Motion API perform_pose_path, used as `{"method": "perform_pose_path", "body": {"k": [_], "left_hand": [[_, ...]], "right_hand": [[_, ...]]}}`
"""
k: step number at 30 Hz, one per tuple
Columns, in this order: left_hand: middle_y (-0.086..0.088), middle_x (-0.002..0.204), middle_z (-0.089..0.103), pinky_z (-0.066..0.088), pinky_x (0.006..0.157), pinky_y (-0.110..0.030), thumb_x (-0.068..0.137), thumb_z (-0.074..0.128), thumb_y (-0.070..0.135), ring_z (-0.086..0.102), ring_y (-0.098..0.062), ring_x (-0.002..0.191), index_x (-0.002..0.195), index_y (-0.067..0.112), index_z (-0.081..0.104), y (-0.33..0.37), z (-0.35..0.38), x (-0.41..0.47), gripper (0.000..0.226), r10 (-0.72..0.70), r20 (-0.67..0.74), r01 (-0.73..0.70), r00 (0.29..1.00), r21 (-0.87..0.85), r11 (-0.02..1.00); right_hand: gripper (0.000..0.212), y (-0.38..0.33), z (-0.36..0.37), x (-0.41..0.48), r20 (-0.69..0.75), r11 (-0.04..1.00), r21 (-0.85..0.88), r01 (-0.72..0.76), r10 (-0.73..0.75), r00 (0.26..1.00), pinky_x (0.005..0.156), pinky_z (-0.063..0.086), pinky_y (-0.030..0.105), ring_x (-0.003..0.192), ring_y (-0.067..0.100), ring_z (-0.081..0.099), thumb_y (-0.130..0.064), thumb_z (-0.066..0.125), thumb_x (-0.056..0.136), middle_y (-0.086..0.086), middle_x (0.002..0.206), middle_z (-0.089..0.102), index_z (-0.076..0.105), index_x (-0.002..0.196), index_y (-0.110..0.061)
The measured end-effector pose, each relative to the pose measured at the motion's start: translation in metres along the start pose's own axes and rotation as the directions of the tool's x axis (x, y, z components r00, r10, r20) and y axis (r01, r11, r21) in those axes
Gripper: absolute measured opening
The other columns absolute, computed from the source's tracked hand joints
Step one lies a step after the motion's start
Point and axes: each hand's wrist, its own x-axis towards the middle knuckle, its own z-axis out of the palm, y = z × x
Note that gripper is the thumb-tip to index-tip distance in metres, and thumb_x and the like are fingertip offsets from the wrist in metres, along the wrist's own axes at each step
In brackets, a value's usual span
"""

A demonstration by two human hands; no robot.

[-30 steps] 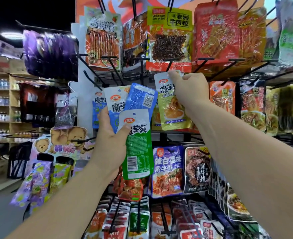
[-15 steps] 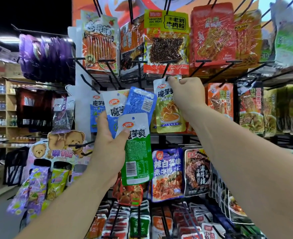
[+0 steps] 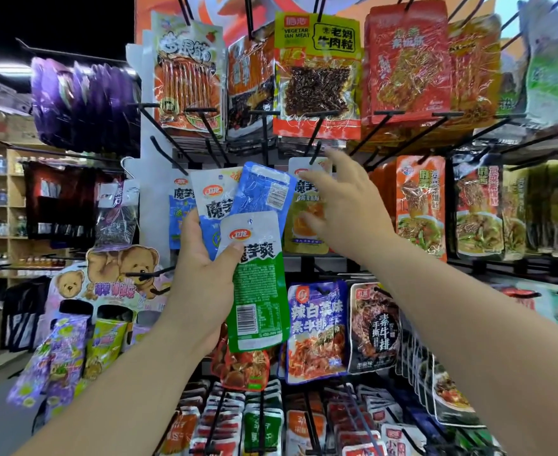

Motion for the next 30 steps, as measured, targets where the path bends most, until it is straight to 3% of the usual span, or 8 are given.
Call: {"method": "perform_pose_path", "body": {"k": [5,10,14,23,25,27,28,30], "left_hand": [[0.016,0.112,0.075,0.057,0.068,-0.015,0.106,0.05,-0.002,0.073,0.001,0.093,0.146,0.025,0.044,0.004,0.003,-0.002,0.049,0.001,-0.031,-0.002,1.0,-0.033,0.999],[0.018,0.101,0.076,0.056,0.062,-0.013,0.107,0.048,-0.002,0.073,0.003,0.083,0.141,0.024,0.046,0.008,0.006,-0.003,0.044,0.004,-0.002,-0.004,1.0,-0.004,1.0],[0.006,0.128,0.068,0.052,0.062,-0.007,0.107,0.05,0.001,0.071,0.008,0.085,0.154,0.025,0.037,0.009,0.005,-0.001,0.054,-0.017,-0.001,0.017,1.0,0.021,1.0],[0.003,0.136,0.066,0.054,0.068,-0.009,0.107,0.051,0.001,0.071,0.005,0.095,0.155,0.025,0.036,0.007,0.004,-0.001,0.056,-0.018,-0.012,0.018,1.0,0.015,1.0],[0.002,0.132,0.068,0.056,0.069,-0.013,0.107,0.051,0.0,0.073,0.0,0.096,0.152,0.026,0.039,0.007,0.003,-0.002,0.054,-0.022,-0.007,0.022,1.0,-0.006,1.0],[0.002,0.129,0.07,0.057,0.069,-0.016,0.107,0.05,-0.001,0.073,-0.002,0.095,0.151,0.026,0.039,0.01,0.003,-0.003,0.053,-0.031,-0.008,0.03,0.999,-0.033,0.999],[0.001,0.129,0.07,0.058,0.07,-0.017,0.106,0.05,-0.001,0.074,-0.003,0.096,0.152,0.025,0.038,0.011,0.002,-0.003,0.053,-0.036,-0.015,0.035,0.999,-0.048,0.998],[-0.001,0.129,0.07,0.061,0.073,-0.024,0.106,0.051,-0.001,0.074,-0.008,0.1,0.147,0.025,0.042,0.014,-0.003,-0.006,0.05,-0.028,-0.041,0.024,0.999,-0.083,0.996]], "right_hand": [[0.077,0.003,0.001,0.007,0.281,0.958,-0.269,0.102,-0.023,0.96,0.127,0.0,0.056,0.159,0.033,-0.012,-0.064,0.047,0.099,0.011,0.173,-0.005,0.013,0.163,-0.04],[0.082,0.004,0.015,0.022,0.381,0.936,-0.335,0.104,0.034,0.924,0.127,-0.003,0.058,0.159,0.033,-0.012,-0.07,0.041,0.098,0.011,0.173,-0.002,0.006,0.164,-0.037],[0.081,0.006,0.028,0.03,0.393,0.92,-0.376,0.111,0.05,0.918,0.127,-0.004,0.059,0.159,0.035,-0.011,-0.069,0.045,0.097,0.013,0.173,0.0,0.012,0.164,-0.036],[0.08,0.008,0.049,0.037,0.488,0.9,-0.423,0.106,0.128,0.863,0.124,-0.008,0.063,0.159,0.036,-0.01,-0.07,0.038,0.098,0.011,0.173,0.001,0.01,0.164,-0.034],[0.075,0.006,0.047,0.036,0.476,0.93,-0.361,0.065,0.123,0.871,0.126,0.0,0.061,0.159,0.036,-0.003,-0.062,0.043,0.1,0.012,0.172,0.011,0.017,0.164,-0.031],[0.059,-0.002,0.035,0.036,0.375,0.981,-0.186,-0.062,0.129,0.918,0.122,0.027,0.054,0.152,0.038,0.027,-0.049,0.048,0.103,0.014,0.161,0.038,0.037,0.157,-0.027],[0.047,-0.009,0.024,0.034,0.275,0.99,-0.043,-0.134,0.14,0.951,0.109,0.043,0.047,0.138,0.036,0.047,-0.043,0.049,0.104,0.013,0.146,0.055,0.051,0.148,-0.025],[0.027,-0.024,0.001,0.023,0.05,0.933,0.28,-0.228,0.223,0.973,0.079,0.047,0.035,0.099,0.022,0.063,-0.033,0.051,0.105,0.003,0.108,0.071,0.07,0.118,-0.018]]}}
